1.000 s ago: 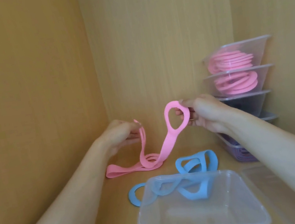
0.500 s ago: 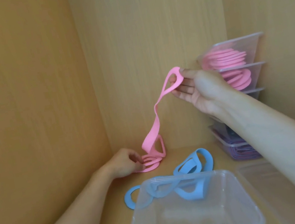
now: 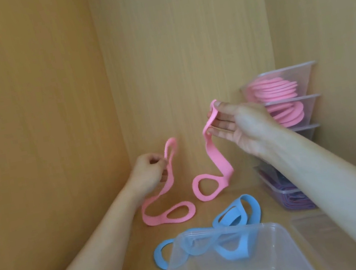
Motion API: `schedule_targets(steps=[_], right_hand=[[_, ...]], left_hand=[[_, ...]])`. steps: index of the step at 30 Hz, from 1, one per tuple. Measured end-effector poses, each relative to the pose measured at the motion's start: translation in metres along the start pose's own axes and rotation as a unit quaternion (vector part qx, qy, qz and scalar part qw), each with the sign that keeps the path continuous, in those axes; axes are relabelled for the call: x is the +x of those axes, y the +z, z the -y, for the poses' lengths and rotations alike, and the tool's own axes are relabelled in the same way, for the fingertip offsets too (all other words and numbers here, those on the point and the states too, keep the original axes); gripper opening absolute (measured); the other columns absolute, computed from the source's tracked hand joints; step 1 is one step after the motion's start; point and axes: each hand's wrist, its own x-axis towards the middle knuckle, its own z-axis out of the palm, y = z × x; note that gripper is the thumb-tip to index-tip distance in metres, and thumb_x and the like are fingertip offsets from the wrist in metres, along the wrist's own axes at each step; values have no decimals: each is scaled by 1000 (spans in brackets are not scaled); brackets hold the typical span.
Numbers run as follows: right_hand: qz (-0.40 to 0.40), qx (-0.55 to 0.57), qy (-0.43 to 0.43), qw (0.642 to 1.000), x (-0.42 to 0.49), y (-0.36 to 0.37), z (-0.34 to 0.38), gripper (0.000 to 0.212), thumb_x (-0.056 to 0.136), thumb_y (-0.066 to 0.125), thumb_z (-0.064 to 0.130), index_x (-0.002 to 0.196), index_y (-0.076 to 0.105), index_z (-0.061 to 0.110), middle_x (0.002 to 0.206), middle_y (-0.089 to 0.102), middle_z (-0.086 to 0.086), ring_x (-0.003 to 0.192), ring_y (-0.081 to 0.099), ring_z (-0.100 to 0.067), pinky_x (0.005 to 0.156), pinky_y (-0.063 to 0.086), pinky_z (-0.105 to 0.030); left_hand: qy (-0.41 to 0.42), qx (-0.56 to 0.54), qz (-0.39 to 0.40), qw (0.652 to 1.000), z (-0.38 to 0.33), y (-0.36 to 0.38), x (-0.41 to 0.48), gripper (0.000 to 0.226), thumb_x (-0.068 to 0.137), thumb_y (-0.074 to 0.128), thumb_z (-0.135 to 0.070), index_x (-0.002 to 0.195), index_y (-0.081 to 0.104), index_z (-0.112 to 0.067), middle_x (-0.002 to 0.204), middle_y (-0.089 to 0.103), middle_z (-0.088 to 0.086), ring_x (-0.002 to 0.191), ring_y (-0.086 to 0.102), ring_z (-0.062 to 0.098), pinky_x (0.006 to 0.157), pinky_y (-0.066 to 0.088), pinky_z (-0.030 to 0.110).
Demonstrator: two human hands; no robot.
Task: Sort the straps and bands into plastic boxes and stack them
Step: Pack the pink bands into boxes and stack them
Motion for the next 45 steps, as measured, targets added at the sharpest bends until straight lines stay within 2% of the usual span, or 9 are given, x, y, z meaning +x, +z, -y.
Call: schedule_targets(steps=[3, 9, 15, 18, 23, 32, 37, 41, 45], right_hand=[[8, -15, 19, 1000, 0, 1, -5, 19, 96, 65, 10, 112, 63, 1, 89, 65, -13, 83, 67, -25, 64, 61, -33], [36, -45, 45, 997, -2, 5, -16, 31, 93, 71, 13, 118, 63, -3, 88, 71, -13, 77, 72, -24, 66, 60, -35], [59, -50, 45, 996, -2, 8, -20, 16, 93, 71, 13, 100, 66, -1, 88, 75, -17, 78, 74, -25, 67, 60, -33], [59, -40, 44, 996, -2, 4, -15, 16, 94, 68, 13, 99, 71, -2, 91, 73, -17, 82, 70, -25, 66, 61, -33], [50, 3, 52, 997, -2, 3, -10, 24, 93, 68, 9, 110, 67, -8, 91, 70, -20, 76, 71, -25, 64, 61, -33], [56, 35, 67, 996, -2, 5, -15, 20, 92, 70, 9, 102, 67, -8, 83, 67, -19, 74, 69, -26, 64, 61, -33], [47, -111, 17, 993, 3, 2, -16, 15, 94, 69, 22, 94, 71, 7, 87, 69, -9, 84, 66, -22, 72, 58, -33], [-18, -220, -60, 973, 7, -2, -17, 10, 91, 73, 17, 97, 66, 14, 101, 70, -8, 90, 64, -18, 73, 51, -32], [61, -218, -80, 971, 3, -8, -10, 16, 92, 70, 11, 105, 72, 20, 100, 71, -2, 85, 61, -14, 65, 43, -26]], left_hand=[[46, -49, 22, 998, -33, 6, -10, 4, 98, 58, -4, 98, 61, -1, 86, 67, 11, 77, 69, 22, 75, 60, 31], [160, -7, 61, 985, -72, 6, -26, 12, 90, 62, 5, 100, 62, 1, 100, 68, 24, 90, 71, 37, 83, 60, 41], [238, 76, 102, 963, -79, 6, -30, 22, 89, 64, 2, 94, 69, -19, 92, 72, 5, 76, 67, 17, 76, 55, 31], [241, 113, 106, 958, -77, 7, -32, 21, 91, 63, 0, 103, 71, -16, 95, 74, 5, 83, 68, 28, 82, 56, 41], [261, 132, 117, 949, -81, 11, -36, 21, 92, 58, 1, 104, 70, -12, 95, 74, 4, 86, 69, 23, 84, 54, 41], [229, 95, 137, 959, -81, 9, -34, 16, 96, 64, -6, 110, 70, -10, 99, 75, 6, 89, 72, 20, 90, 57, 42], [182, 55, 131, 973, -80, 1, -30, 16, 102, 48, 3, 106, 64, 4, 105, 70, 23, 100, 70, 35, 92, 57, 48], [161, -8, 139, 977, -83, -2, -30, 19, 103, 41, 6, 107, 59, 1, 98, 65, 14, 89, 65, 23, 85, 59, 38], [140, -32, 150, 978, -86, -1, -29, 22, 103, 38, 8, 107, 57, -2, 94, 64, 10, 85, 62, 21, 83, 58, 39]])
